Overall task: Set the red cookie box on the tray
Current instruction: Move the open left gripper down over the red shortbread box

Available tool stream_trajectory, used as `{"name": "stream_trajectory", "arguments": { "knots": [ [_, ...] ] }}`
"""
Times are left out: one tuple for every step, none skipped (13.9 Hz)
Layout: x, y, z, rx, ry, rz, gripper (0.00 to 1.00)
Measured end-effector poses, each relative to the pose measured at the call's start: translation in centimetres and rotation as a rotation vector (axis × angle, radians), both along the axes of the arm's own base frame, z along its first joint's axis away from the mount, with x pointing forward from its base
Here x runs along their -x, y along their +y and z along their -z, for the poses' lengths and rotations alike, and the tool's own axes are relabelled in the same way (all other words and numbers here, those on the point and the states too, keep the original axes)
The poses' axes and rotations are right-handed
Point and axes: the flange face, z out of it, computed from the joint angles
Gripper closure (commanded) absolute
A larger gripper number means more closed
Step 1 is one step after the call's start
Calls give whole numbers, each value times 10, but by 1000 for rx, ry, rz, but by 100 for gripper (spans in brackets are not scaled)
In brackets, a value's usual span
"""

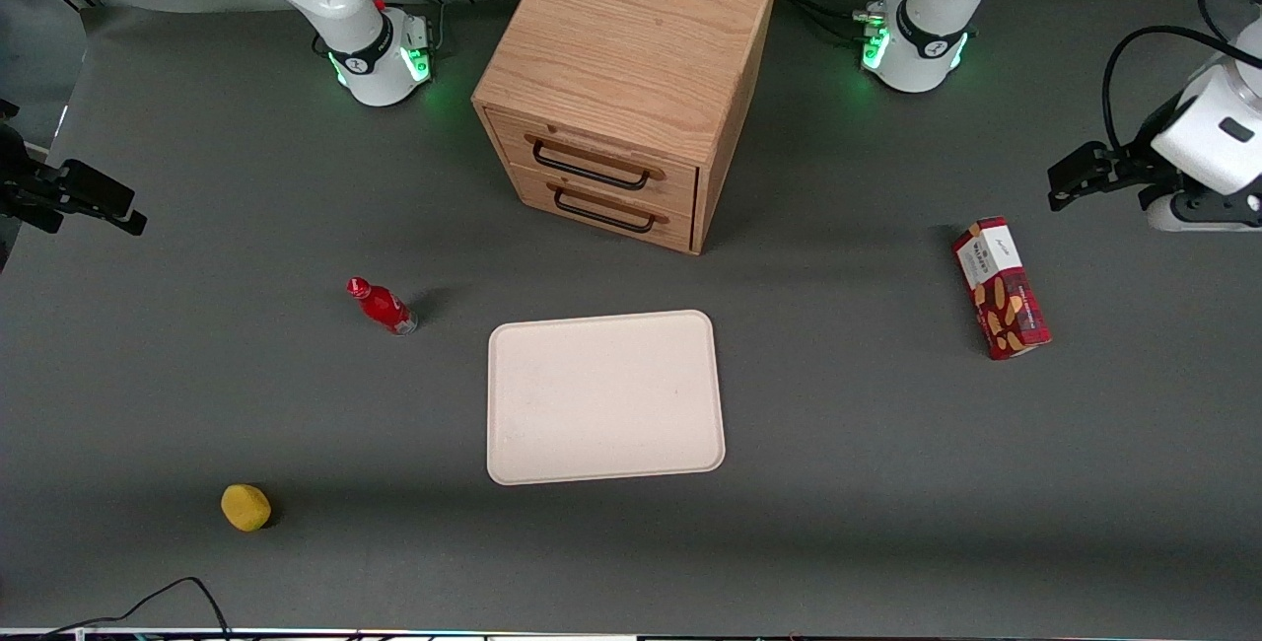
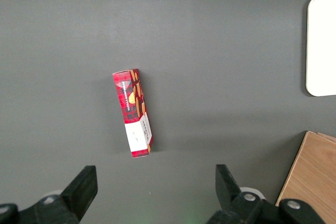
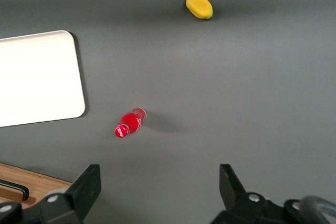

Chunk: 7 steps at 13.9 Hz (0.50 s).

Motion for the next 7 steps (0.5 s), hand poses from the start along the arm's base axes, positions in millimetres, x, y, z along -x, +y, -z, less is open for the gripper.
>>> {"name": "stream_trajectory", "arguments": {
  "knots": [
    [-3,1,-1,1,3,0,0],
    [-4,1,-2,1,7,0,0],
    [-3,1,-3,0,12,0,0],
    [-2,1,-3,0,21,1,0],
    [0,1,-1,-1,37,5,0],
    [1,1,1,-1,53,13,0],
    [2,2,3,-1,69,20,0]
  ]
}}
